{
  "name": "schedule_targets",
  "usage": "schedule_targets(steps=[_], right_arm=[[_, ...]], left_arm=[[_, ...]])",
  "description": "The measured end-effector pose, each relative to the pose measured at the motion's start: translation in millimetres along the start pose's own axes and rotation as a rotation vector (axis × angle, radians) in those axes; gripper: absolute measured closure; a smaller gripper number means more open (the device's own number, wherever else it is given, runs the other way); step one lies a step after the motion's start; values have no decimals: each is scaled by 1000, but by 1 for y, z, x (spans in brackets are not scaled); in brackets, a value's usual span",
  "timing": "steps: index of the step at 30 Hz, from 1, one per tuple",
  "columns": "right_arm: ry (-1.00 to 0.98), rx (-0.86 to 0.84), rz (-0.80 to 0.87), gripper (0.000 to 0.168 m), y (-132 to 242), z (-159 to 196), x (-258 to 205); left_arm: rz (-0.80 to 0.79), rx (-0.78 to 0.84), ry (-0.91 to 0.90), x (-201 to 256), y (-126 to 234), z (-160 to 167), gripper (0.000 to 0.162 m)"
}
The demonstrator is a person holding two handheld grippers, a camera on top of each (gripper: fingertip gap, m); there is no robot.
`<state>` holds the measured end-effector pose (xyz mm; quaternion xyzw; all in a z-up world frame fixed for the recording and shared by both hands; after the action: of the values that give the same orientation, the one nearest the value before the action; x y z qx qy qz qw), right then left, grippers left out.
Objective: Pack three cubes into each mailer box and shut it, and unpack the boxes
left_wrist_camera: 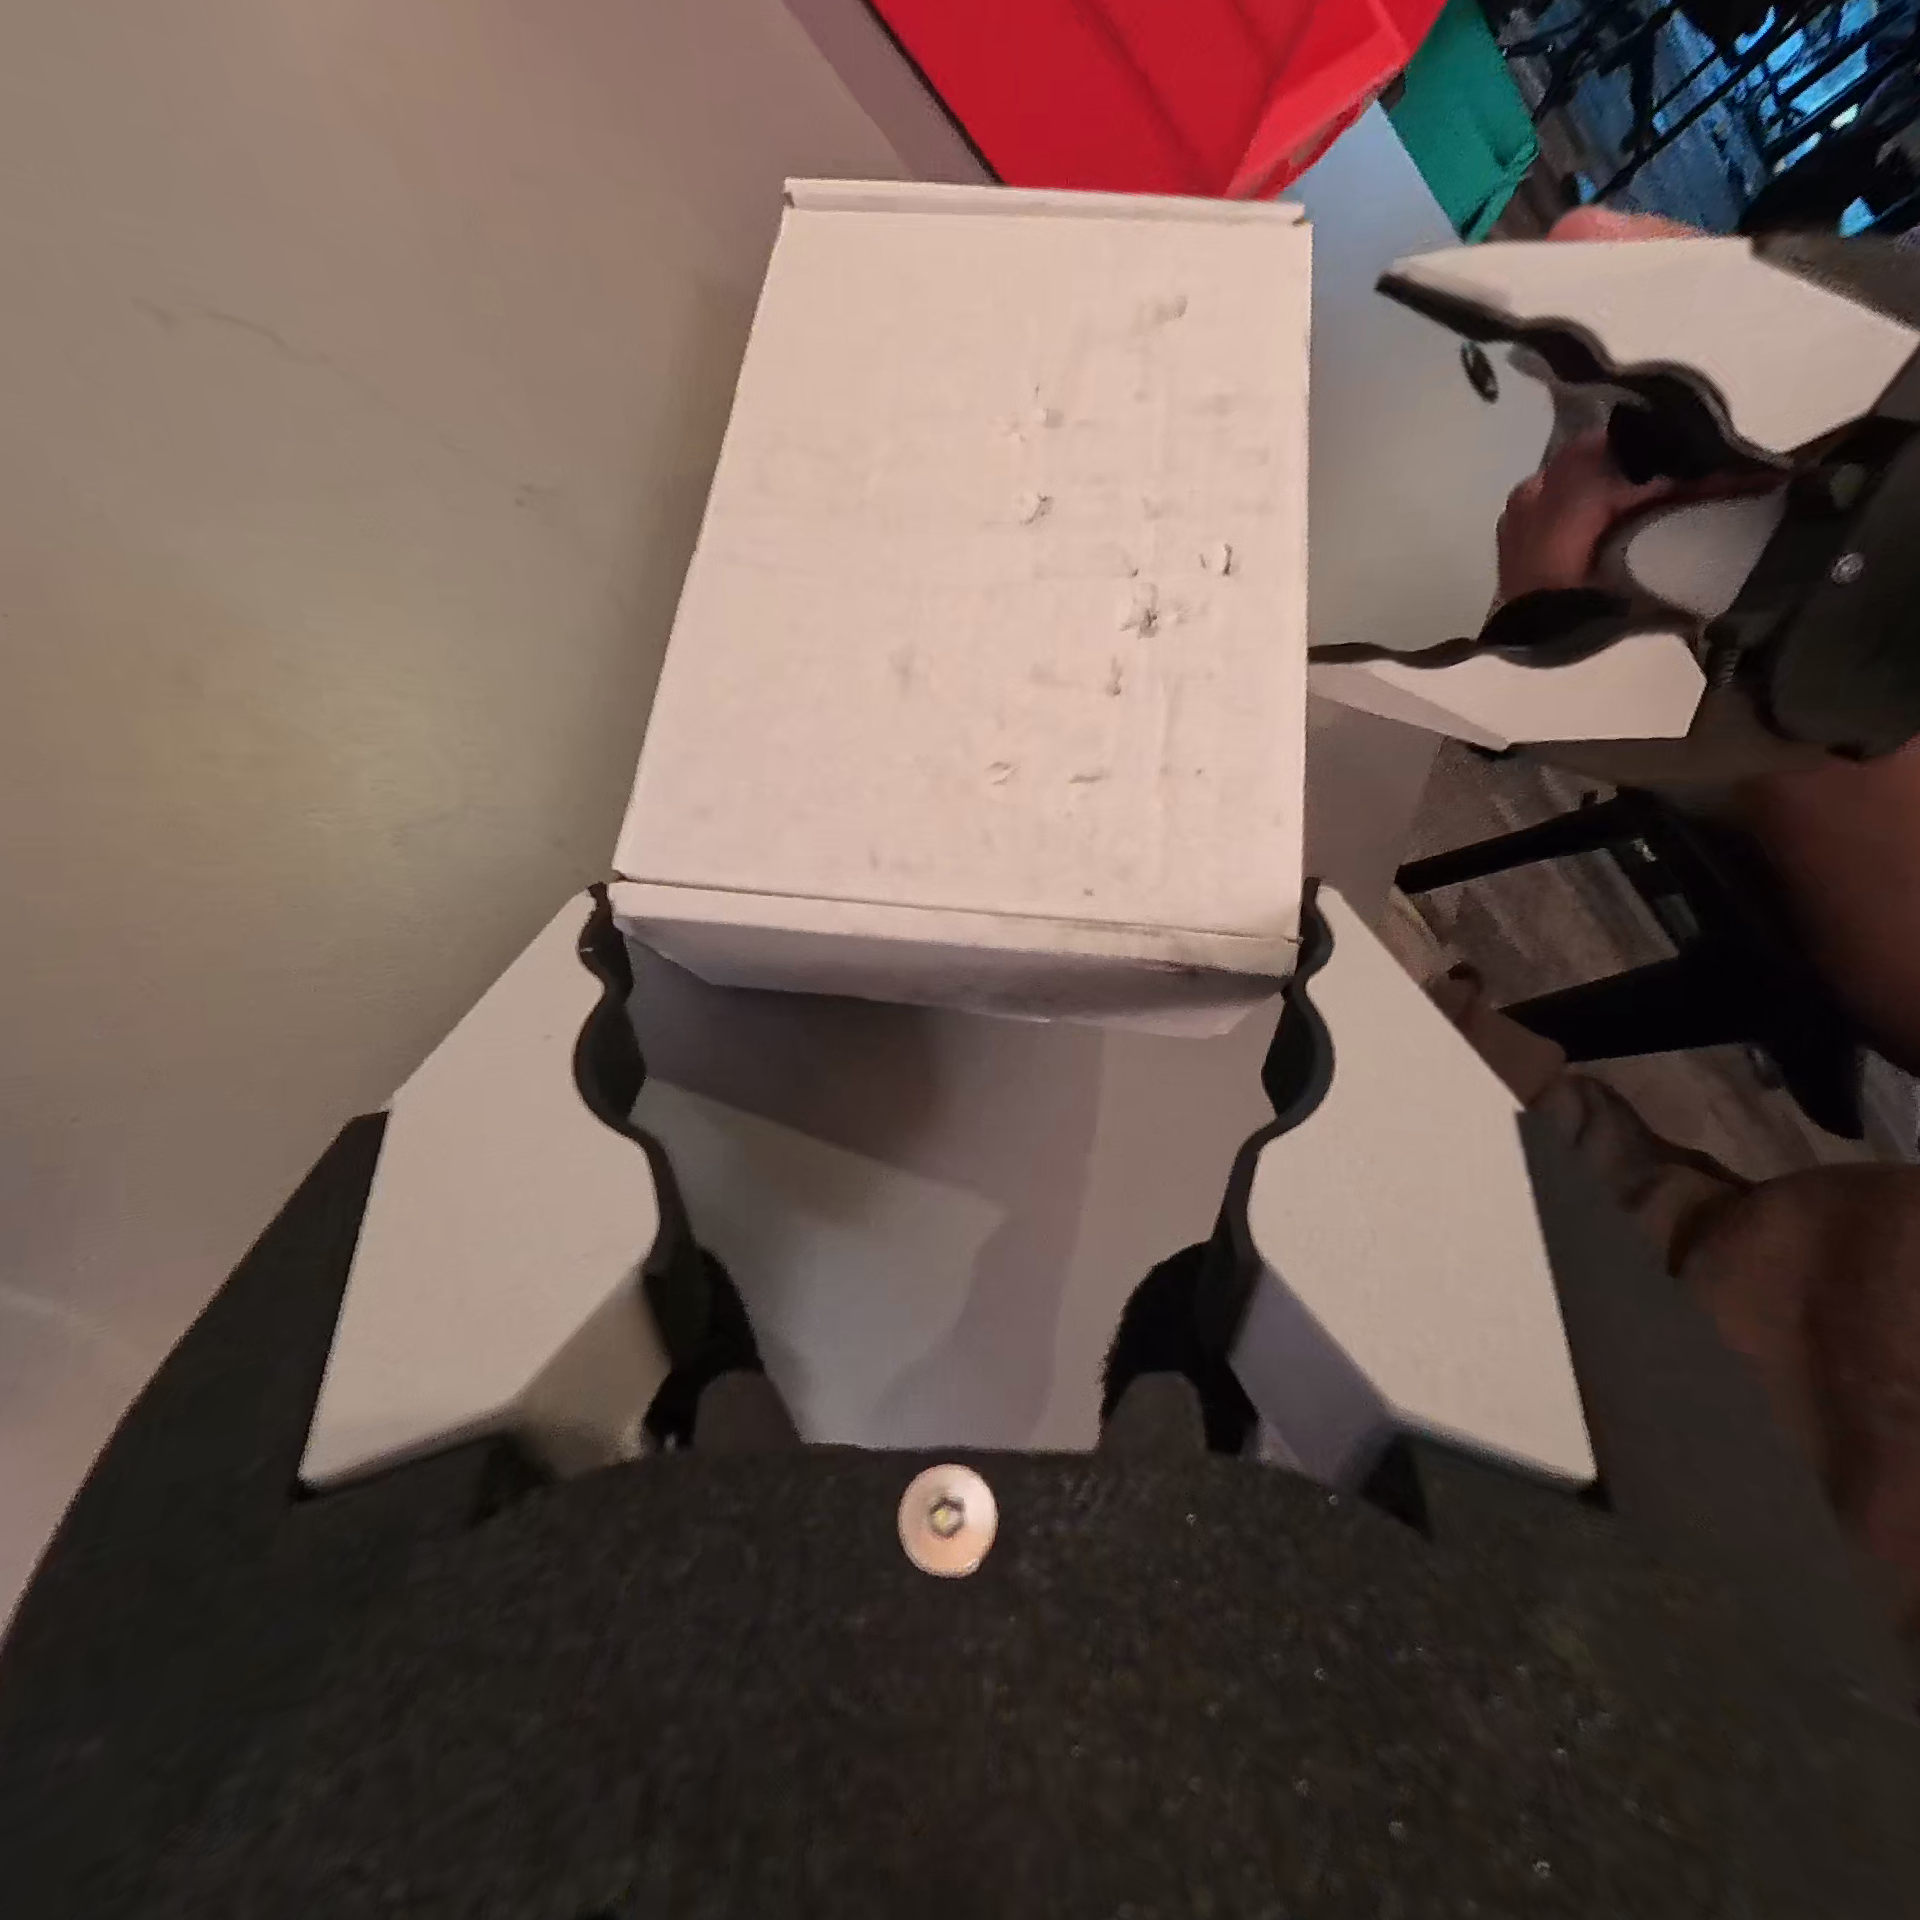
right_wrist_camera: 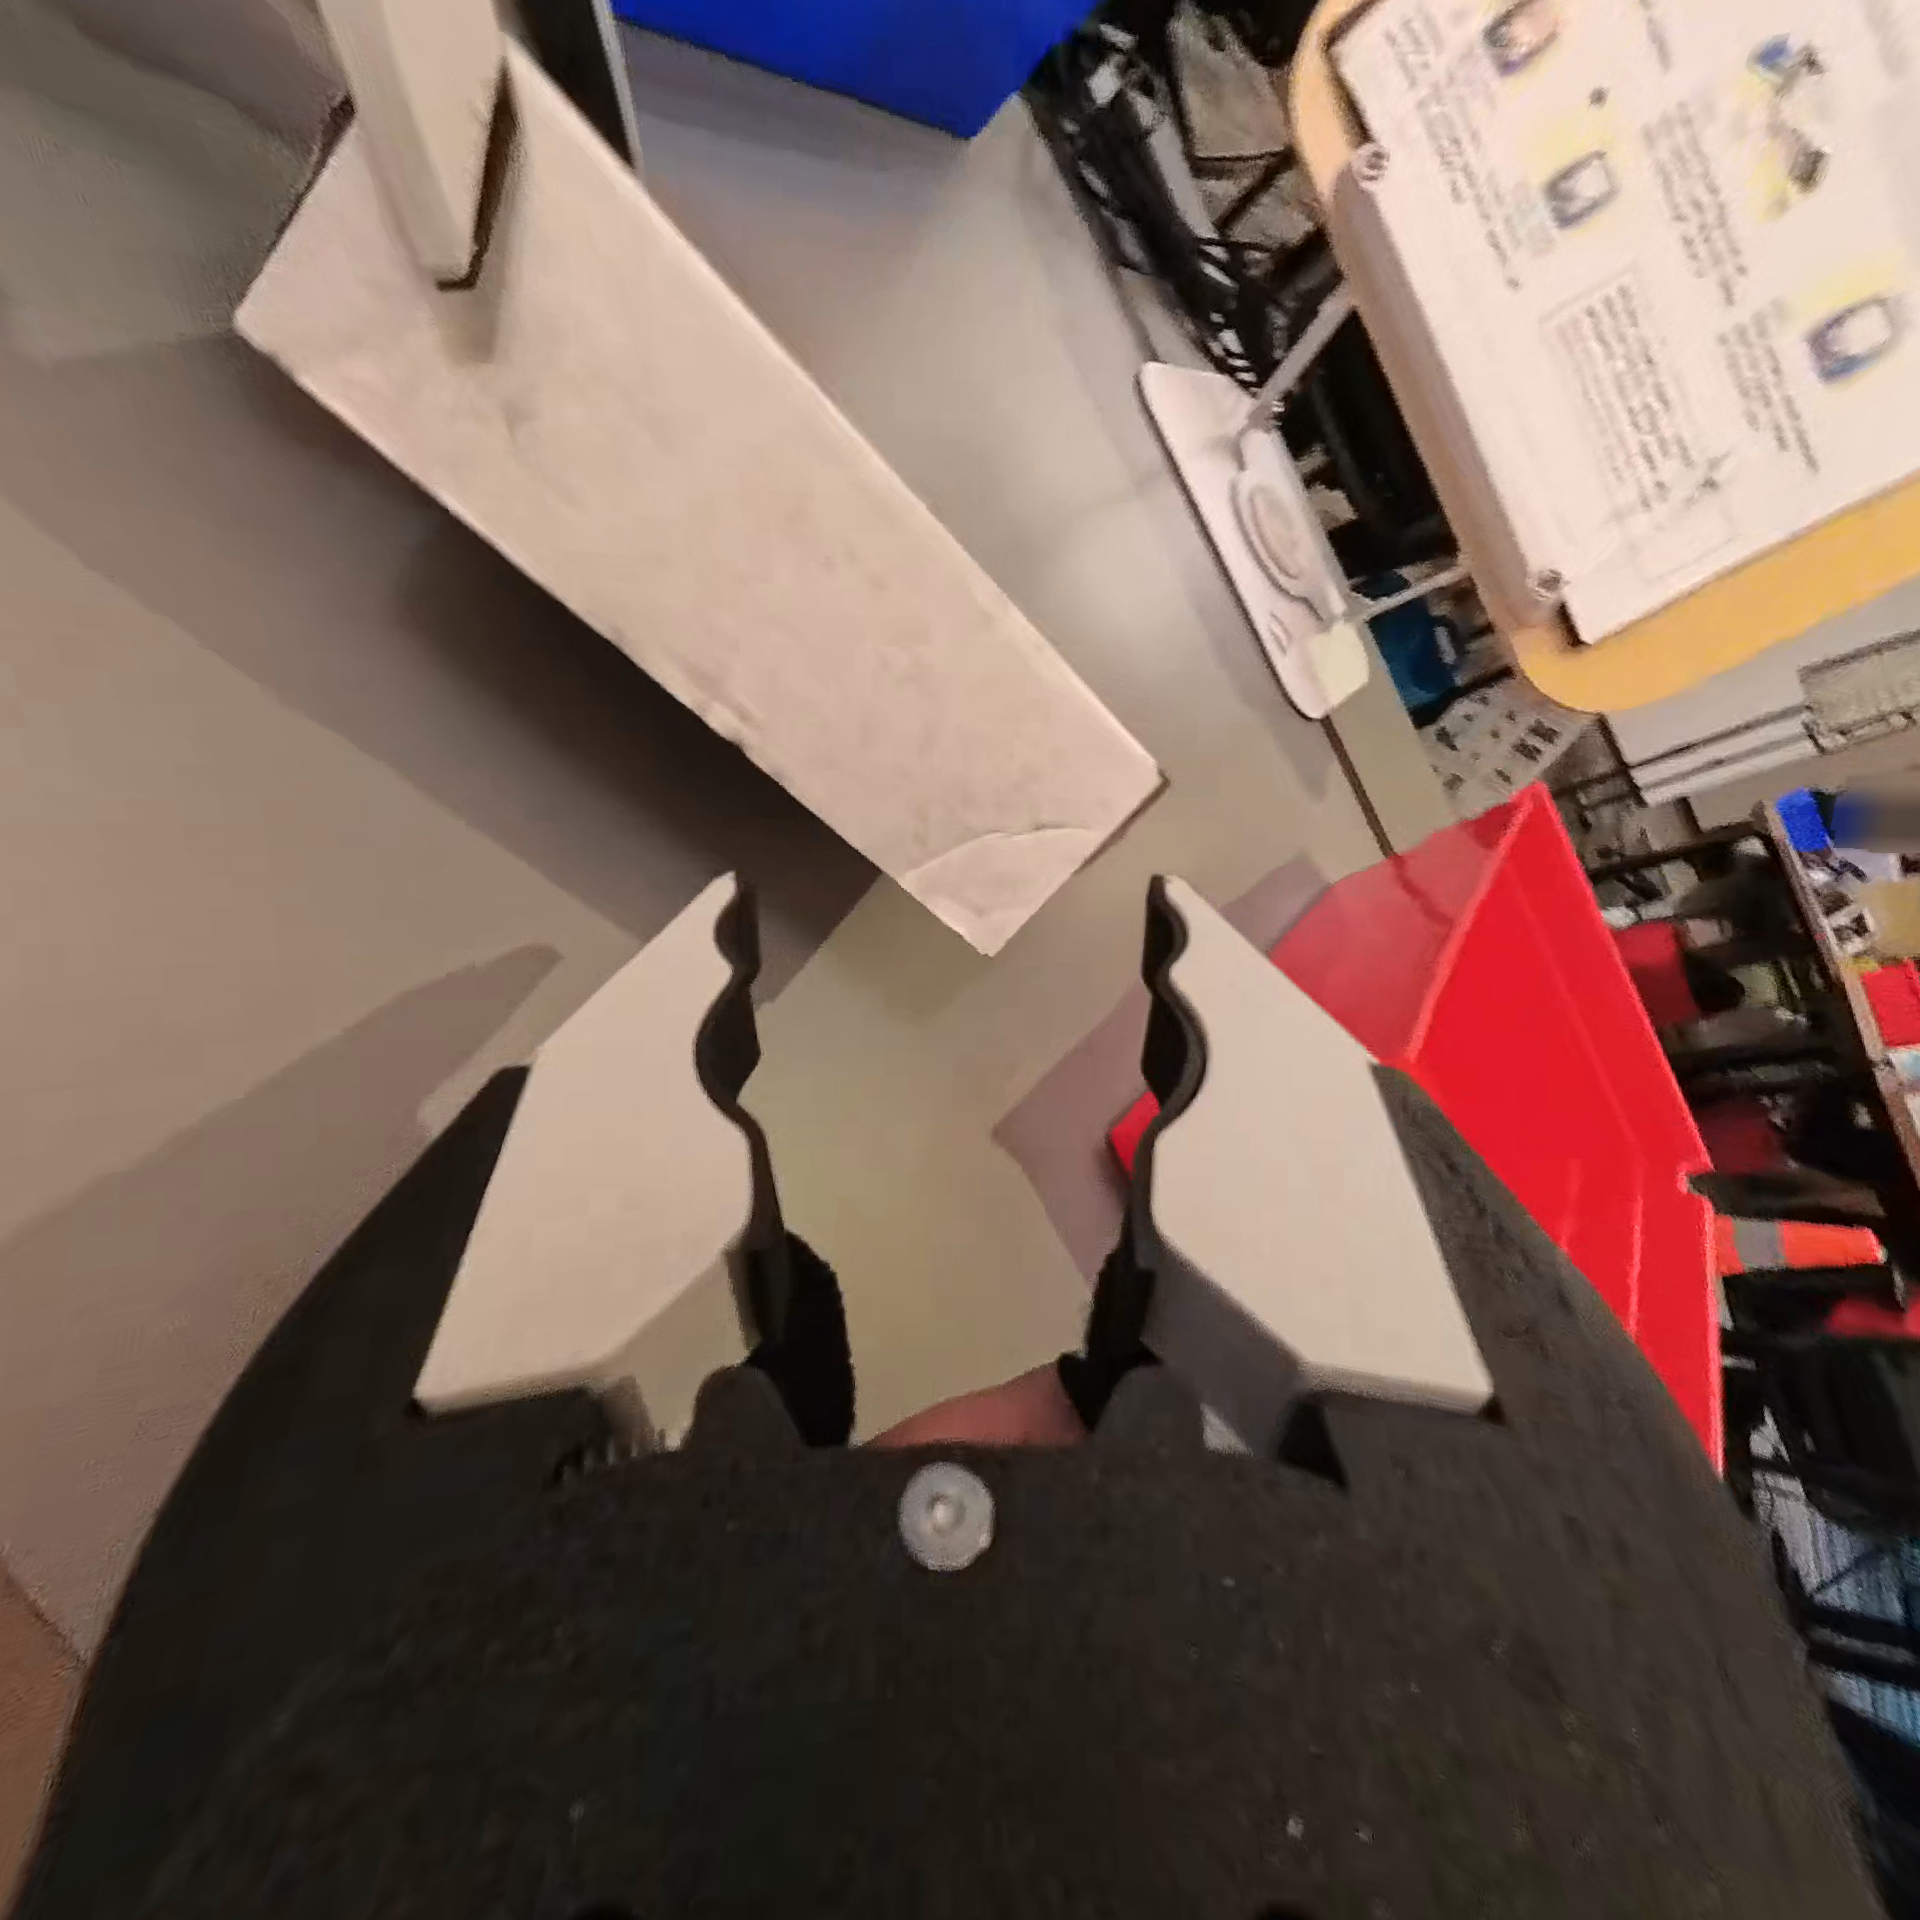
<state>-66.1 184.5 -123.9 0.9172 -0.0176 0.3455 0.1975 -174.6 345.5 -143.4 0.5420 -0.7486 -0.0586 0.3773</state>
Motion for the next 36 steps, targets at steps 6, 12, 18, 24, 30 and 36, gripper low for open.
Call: schedule_targets(steps=[6, 12, 18, 24, 30, 36], right_arm=[[255, 17, -106, 88, -10, -4, -2], [479, -25, -165, 100, -23, -15, -14], [420, -69, -268, 102, -28, -22, -2], [418, -94, -312, 102, -36, -31, -2], [398, -70, -325, 102, -37, -35, -3], [342, 61, -289, 102, -24, -41, -4]], left_arm=[[45, -58, -18, 5, 3, 5, 40], [74, -97, -46, 10, 6, 10, 40], [79, 5, -170, 9, 21, 6, 28], [-141, -72, -735, 14, 13, 19, 9], [-193, 49, -1119, 19, -3, 20, 84], [-140, 50, -1061, 16, 1, 17, 85]])
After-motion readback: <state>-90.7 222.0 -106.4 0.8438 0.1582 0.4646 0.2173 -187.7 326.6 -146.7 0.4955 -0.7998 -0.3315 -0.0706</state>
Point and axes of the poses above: each gripper's, where its closed fingertips meet, y back along the fingers, z out of its underside, x = y × z across the jaws, the point moved 6 cm from there along y, back along the fingers, and after that the axes turned 10 degrees about x, right-handed, at the moved point
